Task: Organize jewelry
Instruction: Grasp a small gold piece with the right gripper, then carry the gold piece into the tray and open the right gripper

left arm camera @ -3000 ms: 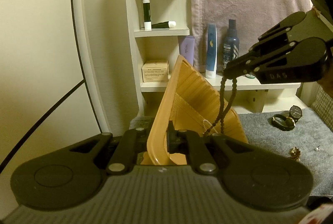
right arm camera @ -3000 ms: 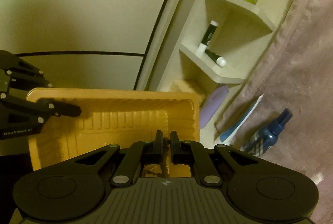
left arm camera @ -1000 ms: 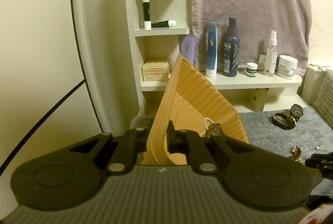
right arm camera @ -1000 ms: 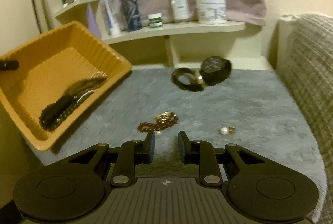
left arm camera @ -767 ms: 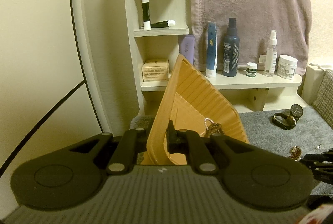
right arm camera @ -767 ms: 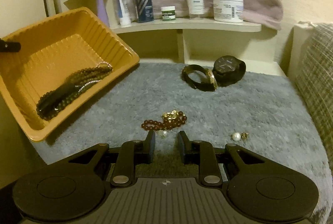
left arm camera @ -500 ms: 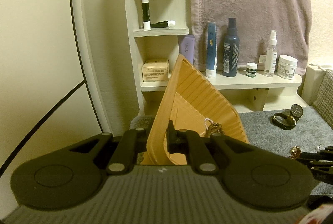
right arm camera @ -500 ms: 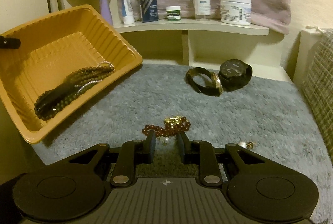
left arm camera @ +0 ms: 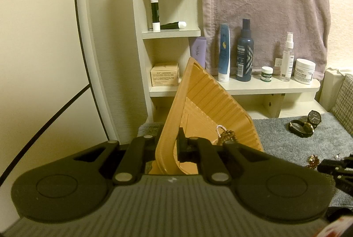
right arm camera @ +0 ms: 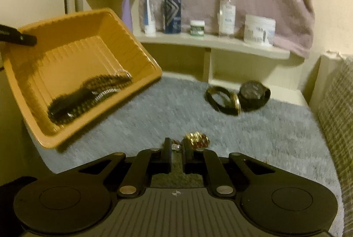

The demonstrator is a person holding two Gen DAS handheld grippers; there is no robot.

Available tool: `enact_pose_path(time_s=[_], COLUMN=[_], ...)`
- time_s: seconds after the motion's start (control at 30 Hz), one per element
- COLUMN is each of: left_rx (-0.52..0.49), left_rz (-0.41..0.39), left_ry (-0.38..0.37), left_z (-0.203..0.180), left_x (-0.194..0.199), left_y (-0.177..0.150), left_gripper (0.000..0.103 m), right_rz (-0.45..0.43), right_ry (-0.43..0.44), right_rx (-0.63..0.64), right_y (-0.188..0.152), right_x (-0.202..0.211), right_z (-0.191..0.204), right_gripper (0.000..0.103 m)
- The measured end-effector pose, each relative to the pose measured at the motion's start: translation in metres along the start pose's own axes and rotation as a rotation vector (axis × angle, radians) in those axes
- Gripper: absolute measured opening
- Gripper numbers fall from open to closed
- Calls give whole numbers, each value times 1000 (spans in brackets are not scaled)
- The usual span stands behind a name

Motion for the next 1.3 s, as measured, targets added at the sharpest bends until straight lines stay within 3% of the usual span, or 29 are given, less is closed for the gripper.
enact_pose_path(time_s=[0.3,0.6,0.97,1.13,1.3], left_rx=[2,5,7,6,7], left_rz=[0,-1,-1,-2,-2], left_ry=[0,0,-3,-2,-1], left_z=[1,1,-1,-1,-1], left_x=[0,0,0,0,1], left_y=[0,0,2,2,2], left_gripper=[8,8,8,8,8], right_rz=[-64,-28,-18,-50,-71], right_ry=[188,335,381,339,237], right_rx=[-24,12,-24,-51,-70], right_y=[41,41,38,45,46], right_x=[-4,-23,-27,-23,-13], right_z=[55,108,116,104,77], right_gripper=[8,8,9,37,37])
Point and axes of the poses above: each gripper's, at about its wrist camera, not at the fingertips, and x roughly against the way its jaws point, z to its left, y to its top, the point moved 6 cm from there along -x, roughly the way its jaws point, and after that the axes turned 14 degrees about -z, right-handed, at the moved point
